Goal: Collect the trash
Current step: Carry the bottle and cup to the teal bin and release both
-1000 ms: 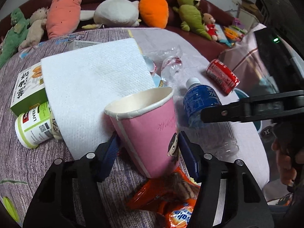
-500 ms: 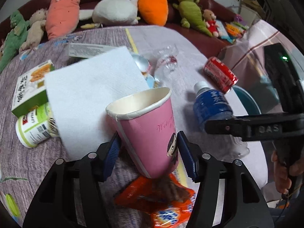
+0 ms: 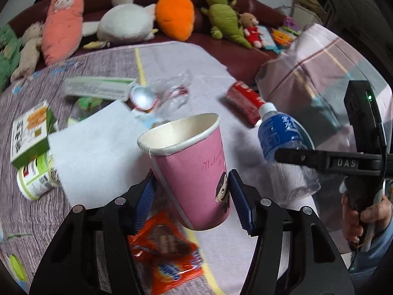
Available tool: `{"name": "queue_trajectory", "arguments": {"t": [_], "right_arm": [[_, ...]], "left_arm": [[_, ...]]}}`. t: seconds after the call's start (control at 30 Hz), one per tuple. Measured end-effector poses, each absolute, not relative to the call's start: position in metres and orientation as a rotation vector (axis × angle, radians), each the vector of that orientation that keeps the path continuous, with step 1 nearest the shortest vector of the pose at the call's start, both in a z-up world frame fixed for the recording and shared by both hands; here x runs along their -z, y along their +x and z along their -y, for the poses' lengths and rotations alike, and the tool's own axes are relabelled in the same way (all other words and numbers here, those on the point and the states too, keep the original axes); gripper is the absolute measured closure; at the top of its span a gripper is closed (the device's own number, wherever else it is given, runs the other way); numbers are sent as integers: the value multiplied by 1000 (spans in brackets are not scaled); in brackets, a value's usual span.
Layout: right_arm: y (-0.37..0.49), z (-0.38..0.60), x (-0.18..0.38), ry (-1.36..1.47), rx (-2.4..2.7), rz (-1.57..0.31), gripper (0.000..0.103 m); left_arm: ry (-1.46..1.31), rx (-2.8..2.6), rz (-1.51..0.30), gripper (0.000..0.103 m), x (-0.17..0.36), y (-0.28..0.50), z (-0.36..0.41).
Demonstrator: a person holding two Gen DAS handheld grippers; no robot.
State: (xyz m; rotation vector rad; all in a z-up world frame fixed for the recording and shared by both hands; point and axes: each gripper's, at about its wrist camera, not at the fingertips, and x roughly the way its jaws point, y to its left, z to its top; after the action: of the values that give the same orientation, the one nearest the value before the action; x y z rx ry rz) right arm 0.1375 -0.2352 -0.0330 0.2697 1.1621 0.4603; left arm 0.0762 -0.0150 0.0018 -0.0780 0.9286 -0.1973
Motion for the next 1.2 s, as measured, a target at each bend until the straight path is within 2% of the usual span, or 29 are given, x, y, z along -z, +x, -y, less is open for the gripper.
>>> {"name": "queue_trajectory", "arguments": {"t": [0.3, 0.6, 1.2], "right_arm": [[142, 321, 12, 344, -336, -1067, 37], [159, 404, 19, 370, -167, -1055, 37], [209, 444, 66, 404, -52, -1140, 36]], "left_arm": [[27, 317, -929, 43, -12, 100, 95], [94, 457, -964, 43, -2, 137, 181], [145, 551, -1028, 42, 27, 195, 240]]}}
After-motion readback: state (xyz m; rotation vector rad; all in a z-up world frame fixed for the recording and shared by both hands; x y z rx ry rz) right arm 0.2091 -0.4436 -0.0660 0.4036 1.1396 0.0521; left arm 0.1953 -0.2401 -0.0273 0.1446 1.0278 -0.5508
